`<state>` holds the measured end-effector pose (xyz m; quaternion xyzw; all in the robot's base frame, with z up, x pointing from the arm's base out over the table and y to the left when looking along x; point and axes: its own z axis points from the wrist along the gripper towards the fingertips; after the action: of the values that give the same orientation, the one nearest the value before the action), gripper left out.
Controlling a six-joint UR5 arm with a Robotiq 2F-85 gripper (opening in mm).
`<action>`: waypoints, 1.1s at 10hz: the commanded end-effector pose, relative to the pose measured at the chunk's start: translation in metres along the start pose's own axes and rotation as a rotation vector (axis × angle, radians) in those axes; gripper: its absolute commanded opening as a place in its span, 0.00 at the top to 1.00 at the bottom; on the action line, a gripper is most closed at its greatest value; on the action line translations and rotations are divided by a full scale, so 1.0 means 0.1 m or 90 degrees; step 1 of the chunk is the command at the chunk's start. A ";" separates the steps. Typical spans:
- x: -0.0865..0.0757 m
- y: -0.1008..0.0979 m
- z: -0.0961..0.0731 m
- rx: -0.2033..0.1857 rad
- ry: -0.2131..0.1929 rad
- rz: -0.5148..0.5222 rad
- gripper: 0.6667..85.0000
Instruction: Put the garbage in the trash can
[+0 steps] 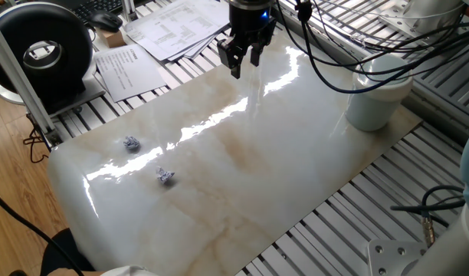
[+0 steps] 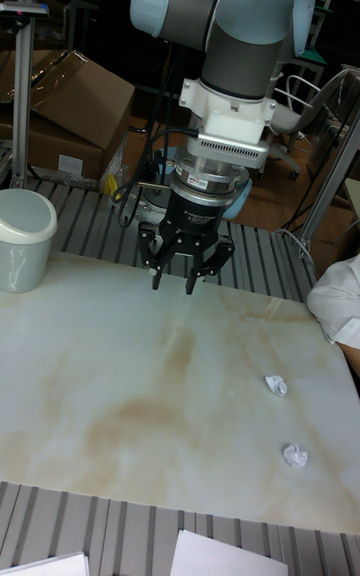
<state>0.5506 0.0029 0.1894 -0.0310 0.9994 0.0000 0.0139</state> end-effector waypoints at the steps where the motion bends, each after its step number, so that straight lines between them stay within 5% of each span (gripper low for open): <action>1: -0.06 0.05 -0.01 -0.009 -0.017 -0.022 0.58; 5: -0.12 -0.05 -0.04 -0.001 -0.032 -0.069 0.58; 7: -0.25 -0.03 -0.04 -0.036 -0.080 -0.082 0.54; 8: -0.25 0.06 -0.07 -0.068 -0.081 -0.075 0.47; 9: -0.19 0.08 -0.04 -0.075 -0.070 -0.070 0.47; 11: -0.23 0.01 -0.05 -0.061 -0.092 -0.089 0.47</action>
<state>0.5695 0.0043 0.1922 -0.0936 0.9926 0.0376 0.0669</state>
